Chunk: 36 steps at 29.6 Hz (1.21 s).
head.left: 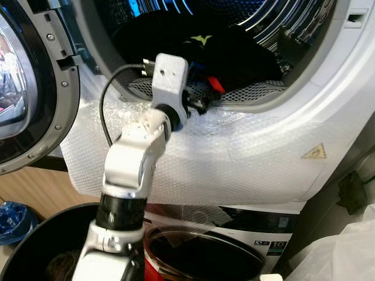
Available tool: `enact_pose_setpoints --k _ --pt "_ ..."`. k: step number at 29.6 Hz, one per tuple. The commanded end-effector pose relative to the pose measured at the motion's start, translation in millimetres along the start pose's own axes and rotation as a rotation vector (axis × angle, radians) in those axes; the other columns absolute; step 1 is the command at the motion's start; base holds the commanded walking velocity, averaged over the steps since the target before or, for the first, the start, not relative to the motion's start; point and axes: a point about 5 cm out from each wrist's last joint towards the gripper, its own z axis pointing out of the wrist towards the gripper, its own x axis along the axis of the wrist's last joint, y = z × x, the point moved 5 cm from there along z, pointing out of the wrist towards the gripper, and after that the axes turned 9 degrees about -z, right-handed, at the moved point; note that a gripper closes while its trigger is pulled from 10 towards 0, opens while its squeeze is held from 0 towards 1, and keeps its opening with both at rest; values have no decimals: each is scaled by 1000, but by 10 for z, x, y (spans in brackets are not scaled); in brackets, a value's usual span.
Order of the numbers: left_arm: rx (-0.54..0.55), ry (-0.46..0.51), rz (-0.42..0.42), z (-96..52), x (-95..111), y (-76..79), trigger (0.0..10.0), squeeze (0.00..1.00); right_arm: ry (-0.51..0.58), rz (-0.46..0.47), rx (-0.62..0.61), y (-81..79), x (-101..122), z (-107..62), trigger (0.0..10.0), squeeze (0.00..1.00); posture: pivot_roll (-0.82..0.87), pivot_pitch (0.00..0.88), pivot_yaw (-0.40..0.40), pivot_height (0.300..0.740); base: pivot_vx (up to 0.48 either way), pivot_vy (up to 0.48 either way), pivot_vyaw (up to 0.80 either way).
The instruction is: Clothes washing
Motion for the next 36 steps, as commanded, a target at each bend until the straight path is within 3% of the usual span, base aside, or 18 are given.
enact_pose_setpoints --k 1,5,8,11,12,13,18,22,31,34,36 --pt "4 35 22 54 100 -67 10000 0 -3 2 9 -41 -24 -15 10000 0 -48 0 97 740 0 0 0" --pt "-18 61 67 148 199 -88 10000 0 -5 4 7 -41 -38 -21 10000 0 -58 0 100 740 0 0 0" --pt "-31 41 98 303 249 -152 10000 0 -6 9 0 -27 -58 -30 10000 0 -91 0 110 740 0 0 0" --pt "-98 -47 90 401 166 -162 10000 0 -5 13 -6 -11 -67 -35 10000 0 -100 0 112 740 0 0 0" --pt "-191 -132 87 420 45 -101 10000 0 -5 15 -10 2 -72 -37 10000 0 -106 0 114 740 0 0 0" --pt "-214 -152 85 424 14 -86 10000 0 -5 15 -10 5 -73 -37 10000 0 -106 0 114 740 0 0 0" --pt "-242 -193 104 451 -93 -160 10000 0 -8 15 -15 15 -94 -45 10000 0 -121 0 121 740 0 0 0" --pt "-269 -220 45 499 -99 -242 10000 0 -14 17 -21 33 -124 -55 10000 0 -134 0 125 740 0 0 0" --pt "-169 -98 -40 608 283 -366 10000 0 -18 1 -13 29 -179 -82 10000 0 -153 0 121 740 0 0 0" --pt "-80 -13 -80 635 507 -462 10000 0 -15 0 -17 49 -215 -104 10000 0 -174 0 122 740 0 0 0" --pt "-54 -3 -82 637 534 -493 10000 0 -18 1 -21 64 -238 -114 10000 0 -185 0 125 740 0 0 0"
